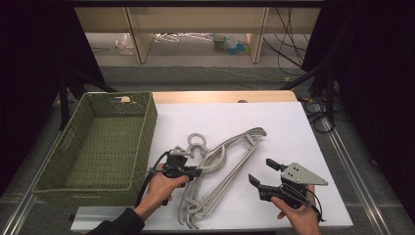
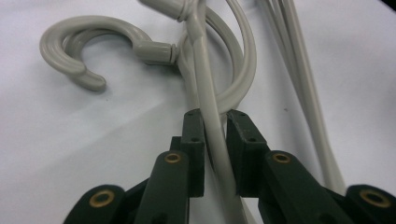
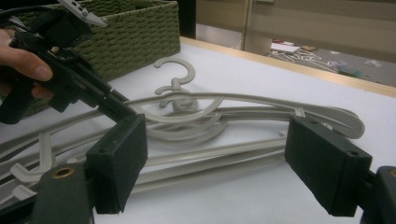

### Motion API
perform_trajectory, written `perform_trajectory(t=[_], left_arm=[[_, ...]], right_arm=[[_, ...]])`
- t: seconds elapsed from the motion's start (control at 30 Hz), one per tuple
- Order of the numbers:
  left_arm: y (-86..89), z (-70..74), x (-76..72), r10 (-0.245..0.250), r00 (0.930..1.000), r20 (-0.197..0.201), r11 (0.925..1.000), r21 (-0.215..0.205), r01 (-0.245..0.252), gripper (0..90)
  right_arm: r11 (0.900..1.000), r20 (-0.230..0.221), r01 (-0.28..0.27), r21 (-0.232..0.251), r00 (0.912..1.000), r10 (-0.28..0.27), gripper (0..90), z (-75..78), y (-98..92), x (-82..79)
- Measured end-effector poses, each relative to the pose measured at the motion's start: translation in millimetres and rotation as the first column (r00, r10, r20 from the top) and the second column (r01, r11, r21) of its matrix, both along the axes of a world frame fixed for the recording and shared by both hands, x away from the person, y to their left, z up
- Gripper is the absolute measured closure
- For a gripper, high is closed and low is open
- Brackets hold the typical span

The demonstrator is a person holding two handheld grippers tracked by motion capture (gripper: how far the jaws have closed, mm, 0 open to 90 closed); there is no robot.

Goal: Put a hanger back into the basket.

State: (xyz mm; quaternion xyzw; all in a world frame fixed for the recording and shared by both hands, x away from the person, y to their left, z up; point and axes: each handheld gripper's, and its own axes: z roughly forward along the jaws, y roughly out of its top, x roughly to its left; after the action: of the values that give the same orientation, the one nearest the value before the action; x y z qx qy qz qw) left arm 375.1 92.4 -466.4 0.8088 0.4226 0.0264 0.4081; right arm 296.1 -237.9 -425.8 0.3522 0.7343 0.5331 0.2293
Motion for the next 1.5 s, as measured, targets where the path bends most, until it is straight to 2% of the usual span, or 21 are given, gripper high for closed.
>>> perform_trajectory(t=[0.03, 0.07, 0.1, 0.17, 0.2, 0.23, 0.43, 0.5, 0.53, 0.63, 0.73, 0.83, 0.9, 0.93, 1.03, 1.07, 1.13, 1.23, 1.33, 1.4, 1.5], left_arm=[[1.3, 0.2, -0.6, 0.025, 0.9997, -0.007, 0.9992, -0.03, -0.026, 78.5], [1.3, 0.2, -0.6, 0.025, 0.9997, -0.007, 0.9992, -0.03, -0.026, 79.2], [1.1, 0.9, -0.5, 0.033, 0.9993, -0.019, 0.9975, -0.063, -0.034, 79.5], [-0.1, 1.5, -2.2, 0.039, 0.9992, -0.008, 0.997, -0.067, -0.04, 79.7], [1.9, 2.5, -2.6, 0.013, 0.9999, -0.008, 0.9984, -0.056, -0.014, 80.1], [0.0, 2.8, -4.0, 0.03, 0.9995, -0.013, 0.9956, -0.088, -0.031, 80.8], [-2.8, 7.4, -8.3, 0.021, 0.9997, 0.01, 0.995, -0.098, -0.019, 81.4], [-2.0, 9.5, -8.0, 0.029, 0.9995, 0.016, 0.9937, -0.109, -0.027, 81.4], [-1.9, 10.7, -8.3, 0.037, 0.9991, 0.019, 0.9934, -0.109, -0.035, 81.4], [0.4, 13.7, -10.0, 0.038, 0.9991, 0.02, 0.9914, -0.126, -0.035, 81.3], [1.6, 18.4, -10.8, 0.036, 0.9989, 0.031, 0.9903, -0.136, -0.032, 81.4], [5.8, 26.1, -13.2, 0.046, 0.9975, 0.053, 0.9874, -0.154, -0.038, 81.4], [6.9, 28.5, -13.9, 0.055, 0.9962, 0.068, 0.9879, -0.148, -0.044, 81.4], [7.9, 31.0, -13.9, 0.06, 0.995, 0.08, 0.9877, -0.149, -0.047, 81.4], [11.1, 38.4, -16.2, 0.071, 0.9919, 0.106, 0.9861, -0.157, -0.054, 81.4], [11.7, 42.0, -17.9, 0.066, 0.9906, 0.12, 0.9876, -0.15, -0.047, 81.4], [11.5, 48.3, -19.8, 0.055, 0.9869, 0.152, 0.9907, -0.132, -0.035, 81.4], [13.1, 58.5, -22.9, 0.052, 0.9836, 0.172, 0.9882, -0.151, -0.026, 81.4], [15.5, 67.8, -25.0, 0.05, 0.9754, 0.215, 0.9928, -0.117, -0.025, 81.3], [19.8, 73.4, -23.6, 0.056, 0.9744, 0.218, 0.9904, -0.136, -0.026, 81.4], [23.8, 78.1, -23.2, 0.054, 0.9717, 0.23, 0.9913, -0.129, -0.024, 81.4]], right_arm=[[1.0, 0.002, -0.002, -0.002, 1.0, 0.002, 22.2, 0.4, 0.0, 0.0], [1.0, 0.001, -0.005, -0.003, 1.0, 0.005, 22.2, 0.6, 0.1, -0.3], [1.0, 0.002, -0.006, -0.003, 1.0, 0.006, 22.2, 0.2, 0.2, -0.5], [1.0, 0.004, -0.006, -0.004, 1.0, 0.006, 22.2, -0.2, 0.2, -0.1], [1.0, 0.001, -0.003, -0.001, 1.0, 0.004, 22.2, 0.0, 0.0, -0.1], [1.0, 0.005, 0.0, -0.016, 1.0, 0.0, 22.2, 1.7, -0.6, -0.7], [1.0, -0.002, -0.01, -0.015, 0.9999, 0.01, 22.2, 1.7, -1.1, -0.6], [1.0, 0.005, -0.015, -0.025, 0.9999, 0.015, 23.0, 3.5, -1.4, -2.3], [1.0, 0.028, -0.015, -0.012, 0.9995, 0.016, 23.1, 2.7, -0.6, -1.5], [1.0, 0.03, -0.02, 0.01, 0.9994, 0.02, 22.9, 6.0, -0.6, -2.8], [1.0, 0.041, -0.02, 0.006, 0.999, 0.02, 22.9, 6.9, -1.3, -3.4], [1.0, 0.041, -0.021, 0.014, 0.9989, 0.02, 22.8, 7.1, -1.0, -3.8], [0.999, 0.048, -0.033, 0.018, 0.9983, 0.032, 23.3, 7.3, -0.4, -3.8], [1.0, 0.077, -0.022, 0.008, 0.9968, 0.021, 24.0, 7.8, -0.1, -4.7], [1.0, 0.055, -0.025, 0.012, 0.9982, 0.024, 23.6, 8.8, -0.7, -5.4], [0.999, 0.064, -0.034, 0.029, 0.9974, 0.032, 23.6, 8.3, 0.1, -4.8], [0.999, 0.061, -0.028, 0.016, 0.9978, 0.026, 23.6, 8.7, -0.3, -5.2], [1.0, 0.063, -0.022, 0.018, 0.9978, 0.021, 23.6, 7.5, 0.0, -4.8], [0.999, 0.068, -0.028, 0.019, 0.9973, 0.027, 23.5, 8.0, 0.7, -4.8], [0.999, 0.074, -0.035, 0.027, 0.9968, 0.032, 22.8, 6.0, 0.6, -3.4], [0.999, 0.06, -0.034, 0.03, 0.9977, 0.032, 22.7, 7.0, -0.5, -3.7]])
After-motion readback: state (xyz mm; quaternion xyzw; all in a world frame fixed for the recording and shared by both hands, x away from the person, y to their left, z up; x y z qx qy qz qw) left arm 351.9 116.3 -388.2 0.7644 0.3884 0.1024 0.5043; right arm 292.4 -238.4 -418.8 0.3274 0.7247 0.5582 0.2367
